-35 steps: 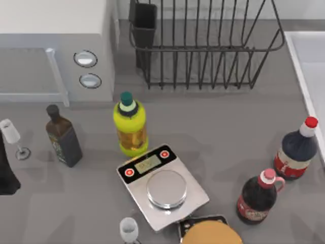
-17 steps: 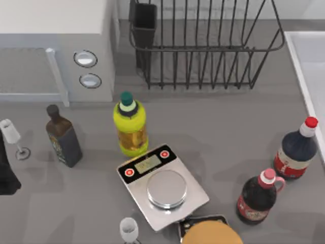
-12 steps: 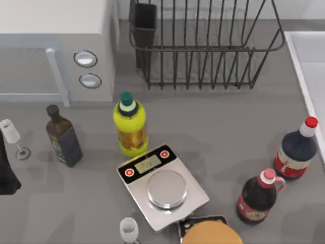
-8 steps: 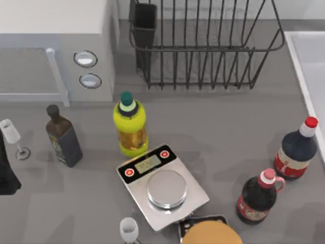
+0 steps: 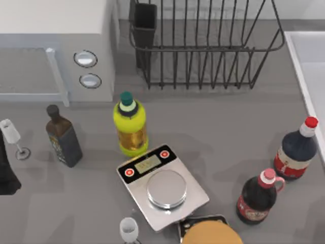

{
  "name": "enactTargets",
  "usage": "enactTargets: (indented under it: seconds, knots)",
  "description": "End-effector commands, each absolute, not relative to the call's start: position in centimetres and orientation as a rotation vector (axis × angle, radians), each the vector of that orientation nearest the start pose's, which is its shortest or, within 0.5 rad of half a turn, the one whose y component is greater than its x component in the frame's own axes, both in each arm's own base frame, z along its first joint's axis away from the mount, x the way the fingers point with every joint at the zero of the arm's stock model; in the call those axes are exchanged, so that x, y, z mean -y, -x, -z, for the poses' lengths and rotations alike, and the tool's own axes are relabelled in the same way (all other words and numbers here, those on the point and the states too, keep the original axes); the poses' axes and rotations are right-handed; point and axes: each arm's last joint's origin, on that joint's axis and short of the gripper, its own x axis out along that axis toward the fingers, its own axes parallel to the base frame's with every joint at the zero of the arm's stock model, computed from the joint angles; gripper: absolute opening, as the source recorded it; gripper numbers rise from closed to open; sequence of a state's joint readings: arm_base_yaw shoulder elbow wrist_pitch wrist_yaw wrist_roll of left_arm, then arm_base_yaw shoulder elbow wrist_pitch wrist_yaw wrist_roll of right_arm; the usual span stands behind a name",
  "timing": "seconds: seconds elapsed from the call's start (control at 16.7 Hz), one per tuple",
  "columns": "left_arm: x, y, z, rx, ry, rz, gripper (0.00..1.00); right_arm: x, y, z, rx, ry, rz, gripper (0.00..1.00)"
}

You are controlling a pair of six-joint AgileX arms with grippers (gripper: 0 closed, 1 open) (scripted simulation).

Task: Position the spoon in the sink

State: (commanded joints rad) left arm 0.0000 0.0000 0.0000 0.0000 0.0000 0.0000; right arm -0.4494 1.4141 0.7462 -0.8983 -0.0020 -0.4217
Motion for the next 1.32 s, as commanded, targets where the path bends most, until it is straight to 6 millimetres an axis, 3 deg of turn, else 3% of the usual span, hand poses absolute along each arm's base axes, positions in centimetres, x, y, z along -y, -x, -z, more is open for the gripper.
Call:
enactTargets:
  seconds: [0.36, 0.72, 1.32]
  knots:
    - [0.1, -10.6, -16.0, 0.0, 0.0, 0.0, 1.0, 9.2, -19.1, -9.9, -1.562, -0.022, 0.025, 1.0]
    - [0.1, -10.6, -16.0, 0.0, 0.0, 0.0, 1.0, 9.1, -18.9, -9.3, -1.565, -0.023, 0.024, 1.0]
    - [0.1, -10.6, -16.0, 0.0, 0.0, 0.0, 1.0, 9.1, -18.9, -9.3, -1.565, -0.023, 0.024, 0.25]
